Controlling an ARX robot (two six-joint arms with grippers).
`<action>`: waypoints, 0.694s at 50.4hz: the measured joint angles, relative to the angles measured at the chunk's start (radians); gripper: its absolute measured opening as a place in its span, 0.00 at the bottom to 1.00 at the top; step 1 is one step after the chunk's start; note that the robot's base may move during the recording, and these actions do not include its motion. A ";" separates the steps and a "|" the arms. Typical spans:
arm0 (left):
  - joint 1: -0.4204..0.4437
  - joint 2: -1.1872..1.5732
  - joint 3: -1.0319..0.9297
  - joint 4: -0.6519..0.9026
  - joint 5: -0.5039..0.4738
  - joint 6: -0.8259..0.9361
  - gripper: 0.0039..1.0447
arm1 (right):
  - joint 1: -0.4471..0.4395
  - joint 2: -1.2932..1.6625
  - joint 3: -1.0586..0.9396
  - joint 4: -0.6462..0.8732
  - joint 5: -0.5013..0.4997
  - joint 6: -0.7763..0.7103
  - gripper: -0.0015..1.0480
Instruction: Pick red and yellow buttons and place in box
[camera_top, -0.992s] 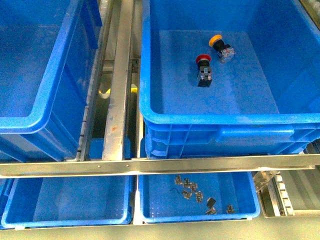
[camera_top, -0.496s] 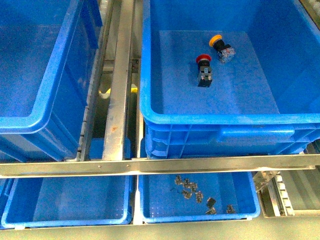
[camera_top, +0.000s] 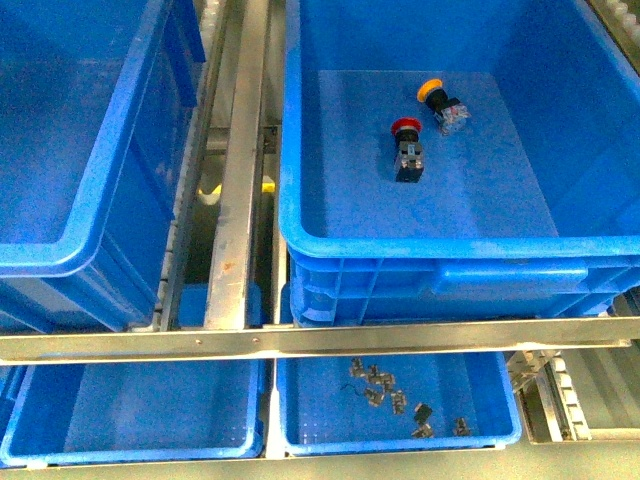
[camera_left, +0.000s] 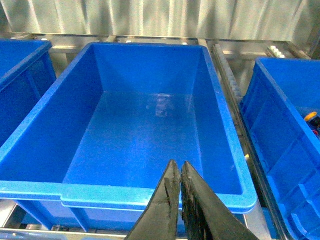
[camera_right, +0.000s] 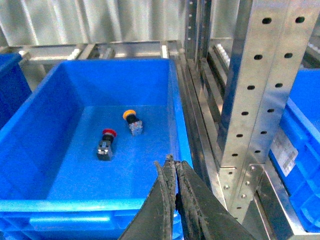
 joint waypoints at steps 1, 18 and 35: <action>0.000 0.000 0.000 0.000 0.000 0.000 0.02 | 0.000 0.000 0.000 0.000 -0.001 0.000 0.04; 0.000 0.000 0.000 0.000 0.000 0.000 0.02 | 0.000 -0.002 0.000 0.000 -0.002 0.000 0.04; 0.000 0.000 0.000 0.000 0.000 0.000 0.02 | 0.000 -0.002 0.000 0.000 -0.002 -0.001 0.53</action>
